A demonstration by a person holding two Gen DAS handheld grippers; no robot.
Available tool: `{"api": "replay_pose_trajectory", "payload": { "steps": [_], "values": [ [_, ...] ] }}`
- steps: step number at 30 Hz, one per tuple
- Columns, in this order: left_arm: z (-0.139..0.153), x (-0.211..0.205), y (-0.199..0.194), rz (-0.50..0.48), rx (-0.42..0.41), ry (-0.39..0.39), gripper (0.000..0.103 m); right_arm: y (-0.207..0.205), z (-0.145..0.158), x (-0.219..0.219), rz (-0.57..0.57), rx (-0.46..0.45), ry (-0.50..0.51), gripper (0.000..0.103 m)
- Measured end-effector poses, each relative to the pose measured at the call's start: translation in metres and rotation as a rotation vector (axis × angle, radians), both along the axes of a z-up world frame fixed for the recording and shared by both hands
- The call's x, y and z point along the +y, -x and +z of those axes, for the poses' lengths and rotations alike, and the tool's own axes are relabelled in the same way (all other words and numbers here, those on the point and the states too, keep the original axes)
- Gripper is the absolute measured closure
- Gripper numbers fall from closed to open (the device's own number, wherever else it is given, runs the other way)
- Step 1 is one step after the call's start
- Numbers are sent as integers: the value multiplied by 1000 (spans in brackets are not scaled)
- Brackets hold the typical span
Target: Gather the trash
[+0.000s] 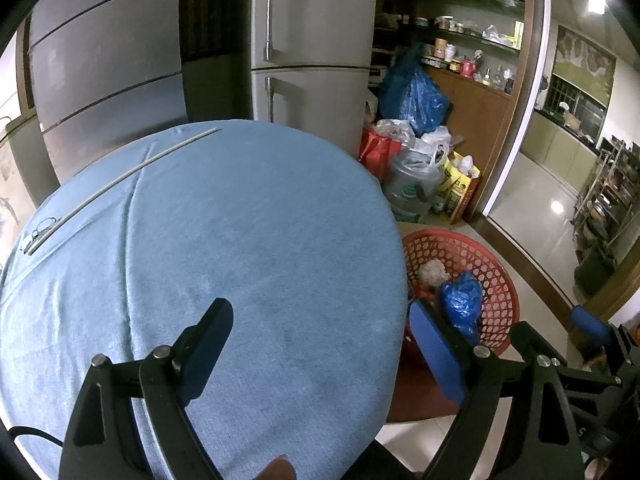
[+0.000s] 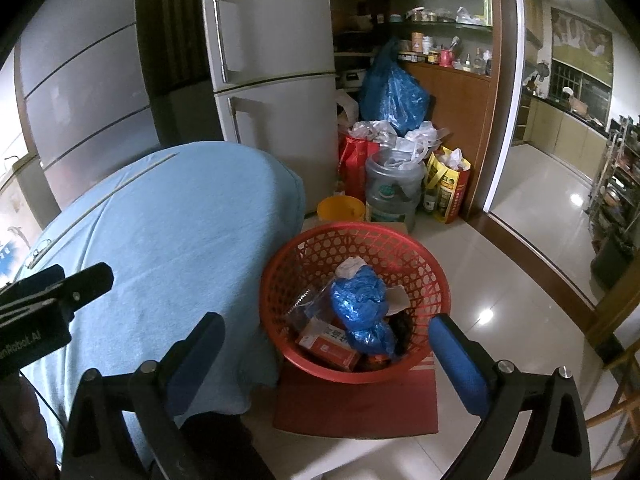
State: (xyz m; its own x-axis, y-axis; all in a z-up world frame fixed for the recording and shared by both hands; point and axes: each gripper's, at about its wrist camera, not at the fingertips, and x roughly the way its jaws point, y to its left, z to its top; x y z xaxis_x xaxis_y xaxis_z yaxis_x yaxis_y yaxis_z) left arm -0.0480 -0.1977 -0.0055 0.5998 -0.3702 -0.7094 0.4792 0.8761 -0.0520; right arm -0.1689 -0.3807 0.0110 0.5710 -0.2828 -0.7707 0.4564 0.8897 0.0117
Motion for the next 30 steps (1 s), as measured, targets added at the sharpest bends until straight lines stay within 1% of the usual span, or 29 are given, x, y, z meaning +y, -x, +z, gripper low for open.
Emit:
{"api": "replay_pose_trajectory", "payload": {
  "steps": [15, 22, 30],
  "values": [
    [2, -3, 7, -23, -15, 0, 13, 4, 3, 0, -9, -6, 13, 0],
    [3, -1, 7, -13, -19, 6, 13, 5, 5, 3, -10, -15, 25, 0],
    [2, -3, 8, -26, -17, -7, 13, 5, 5, 3, -11, -15, 24, 0]
  ]
}}
